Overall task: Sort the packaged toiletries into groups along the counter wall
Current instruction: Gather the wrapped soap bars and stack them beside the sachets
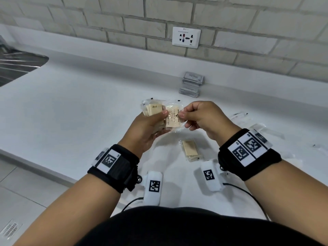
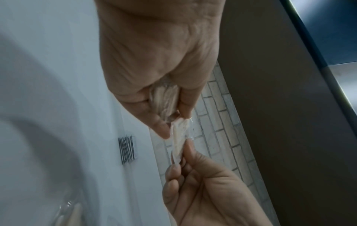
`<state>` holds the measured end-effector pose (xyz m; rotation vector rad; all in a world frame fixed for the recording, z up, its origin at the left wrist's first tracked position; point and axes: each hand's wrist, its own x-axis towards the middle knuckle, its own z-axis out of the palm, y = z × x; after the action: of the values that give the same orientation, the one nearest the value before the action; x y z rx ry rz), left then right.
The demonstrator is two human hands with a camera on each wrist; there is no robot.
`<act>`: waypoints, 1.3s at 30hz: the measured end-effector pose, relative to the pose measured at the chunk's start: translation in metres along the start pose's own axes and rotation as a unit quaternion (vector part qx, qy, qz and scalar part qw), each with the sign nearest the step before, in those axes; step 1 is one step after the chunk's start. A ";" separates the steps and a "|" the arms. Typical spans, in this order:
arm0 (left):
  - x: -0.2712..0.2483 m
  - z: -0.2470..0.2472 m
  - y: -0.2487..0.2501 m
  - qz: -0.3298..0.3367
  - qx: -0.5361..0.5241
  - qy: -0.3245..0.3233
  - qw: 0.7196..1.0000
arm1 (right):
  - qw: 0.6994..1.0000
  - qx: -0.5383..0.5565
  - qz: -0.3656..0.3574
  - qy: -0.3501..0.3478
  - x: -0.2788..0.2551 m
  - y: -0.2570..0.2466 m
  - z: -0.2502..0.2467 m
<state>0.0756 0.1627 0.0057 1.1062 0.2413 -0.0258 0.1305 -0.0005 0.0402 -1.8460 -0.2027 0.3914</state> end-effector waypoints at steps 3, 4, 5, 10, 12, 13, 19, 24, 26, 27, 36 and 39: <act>0.000 0.003 0.001 0.031 0.009 0.003 0.999 | 0.998 0.054 0.008 -0.011 -0.001 0.003 -0.002; 0.000 0.004 0.001 0.040 0.012 0.008 0.999 | 0.998 0.068 0.006 -0.011 -0.001 0.003 -0.001; -0.001 0.005 0.001 0.048 0.013 0.013 0.999 | 0.997 0.078 0.005 -0.013 -0.002 0.004 -0.001; -0.003 0.011 -0.003 0.080 0.047 0.012 0.996 | 0.999 -0.001 -0.006 -0.032 -0.007 0.002 -0.003; -0.003 0.011 -0.003 0.075 0.048 0.023 0.996 | 0.996 -0.017 -0.079 0.029 -0.006 0.002 -0.005; -0.003 0.011 -0.003 0.060 0.038 0.025 0.997 | 0.988 -0.022 -0.133 0.069 -0.005 0.003 -0.006; -0.006 0.014 0.005 0.019 -0.024 -0.029 0.999 | 0.961 -0.078 -0.258 0.053 -0.016 0.014 -0.003; -0.007 0.016 0.008 0.063 0.087 -0.026 0.994 | 0.992 0.021 -0.110 0.051 -0.012 -0.006 -0.012; -0.008 0.017 0.006 0.062 0.114 -0.029 0.991 | 0.993 -0.076 -0.093 0.017 -0.008 -0.012 -0.013; -0.008 0.018 0.005 0.061 0.116 -0.024 0.991 | 0.988 -0.113 -0.099 0.025 -0.008 -0.015 -0.014; -0.008 -0.001 0.009 0.031 0.041 0.007 0.999 | 0.982 -0.163 -0.092 -0.034 -0.005 -0.019 -0.033; -0.006 0.003 0.006 -0.006 0.000 0.006 1.000 | 0.971 -0.222 -0.083 -0.033 0.000 -0.017 -0.032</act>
<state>0.0713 0.1628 0.0138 1.1060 0.2586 -0.0295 0.1431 -0.0240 0.0648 -2.2352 -0.5212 0.3065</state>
